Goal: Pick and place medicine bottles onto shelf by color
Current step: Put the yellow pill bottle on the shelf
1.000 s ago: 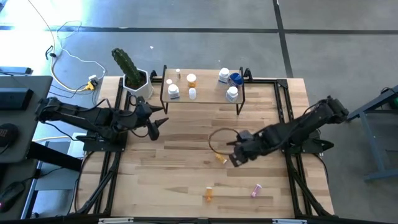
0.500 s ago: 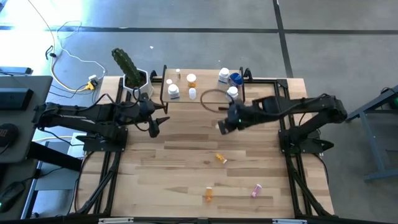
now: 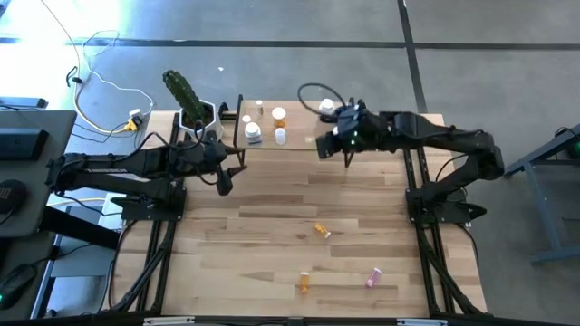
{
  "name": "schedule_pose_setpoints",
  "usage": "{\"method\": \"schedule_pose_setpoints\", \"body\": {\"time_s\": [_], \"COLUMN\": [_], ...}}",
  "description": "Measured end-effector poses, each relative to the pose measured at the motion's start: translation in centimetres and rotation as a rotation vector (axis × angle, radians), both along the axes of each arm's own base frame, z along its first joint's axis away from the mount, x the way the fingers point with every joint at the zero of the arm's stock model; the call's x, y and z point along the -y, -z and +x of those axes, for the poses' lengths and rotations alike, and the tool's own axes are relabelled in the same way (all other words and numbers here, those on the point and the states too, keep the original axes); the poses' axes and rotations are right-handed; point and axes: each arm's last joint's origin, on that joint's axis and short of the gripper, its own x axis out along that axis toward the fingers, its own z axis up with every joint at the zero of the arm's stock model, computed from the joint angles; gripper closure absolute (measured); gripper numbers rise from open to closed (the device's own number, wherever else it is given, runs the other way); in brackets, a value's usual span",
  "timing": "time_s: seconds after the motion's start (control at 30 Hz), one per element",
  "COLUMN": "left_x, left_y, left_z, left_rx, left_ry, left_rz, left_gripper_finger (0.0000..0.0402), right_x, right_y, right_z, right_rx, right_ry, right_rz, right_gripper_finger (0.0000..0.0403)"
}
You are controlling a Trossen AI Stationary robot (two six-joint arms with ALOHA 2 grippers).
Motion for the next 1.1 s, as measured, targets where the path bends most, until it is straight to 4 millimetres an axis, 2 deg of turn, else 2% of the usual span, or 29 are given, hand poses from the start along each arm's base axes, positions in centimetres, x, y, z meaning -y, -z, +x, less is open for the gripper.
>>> {"method": "schedule_pose_setpoints", "body": {"time_s": [0.57,0.7,0.83,1.1], "left_x": [-1.0,-1.0,-1.0,-1.1], "left_y": [0.0,0.0,0.0,0.0], "left_z": [-0.3,-0.3,-0.3,-0.3], "left_rx": [0.022,0.022,0.022,0.033], "left_ry": [-0.084,-0.086,-0.086,-0.115], "left_rz": [-0.032,-0.031,-0.03,-0.04], "left_gripper_finger": [0.0154,0.0154,0.0154,0.0154], "right_x": [6.8,8.3,10.1,12.9], "right_y": [-5.1,-5.9,-6.3,-5.1], "right_z": [-1.9,-1.8,-1.4,-0.8], "right_rx": [0.077,0.056,-0.004,-0.251], "right_ry": [-0.024,-0.052,-0.085,-0.213], "right_rz": [-0.315,-0.354,-0.353,-0.301], "right_gripper_finger": [0.03,0.03,0.03,0.03]}}
